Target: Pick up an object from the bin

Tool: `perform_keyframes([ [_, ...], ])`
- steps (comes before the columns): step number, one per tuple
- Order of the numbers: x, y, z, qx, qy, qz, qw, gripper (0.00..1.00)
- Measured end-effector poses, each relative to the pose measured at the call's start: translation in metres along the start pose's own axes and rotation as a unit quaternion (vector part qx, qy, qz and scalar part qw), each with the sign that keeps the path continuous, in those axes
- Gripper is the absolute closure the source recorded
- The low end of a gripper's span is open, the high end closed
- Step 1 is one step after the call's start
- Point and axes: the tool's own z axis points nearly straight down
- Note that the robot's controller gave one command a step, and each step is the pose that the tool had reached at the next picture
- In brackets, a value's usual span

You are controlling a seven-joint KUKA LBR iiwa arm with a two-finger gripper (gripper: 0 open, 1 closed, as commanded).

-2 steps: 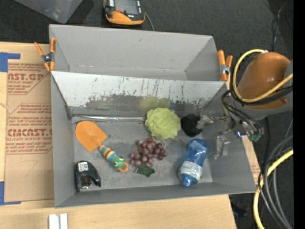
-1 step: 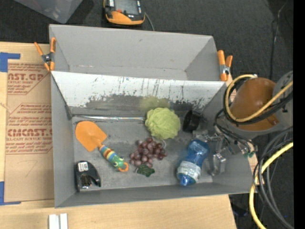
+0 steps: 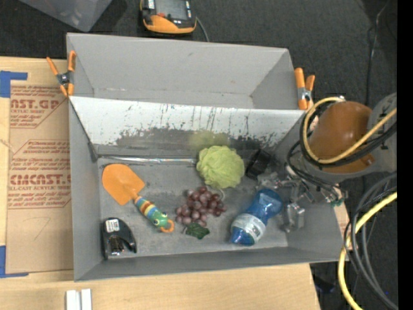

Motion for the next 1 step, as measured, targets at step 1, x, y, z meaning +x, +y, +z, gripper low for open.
perform_keyframes([
  [1,0.0024,0.0186,-0.0006,-0.003,0.0072,0.122,0.9925,1.0],
])
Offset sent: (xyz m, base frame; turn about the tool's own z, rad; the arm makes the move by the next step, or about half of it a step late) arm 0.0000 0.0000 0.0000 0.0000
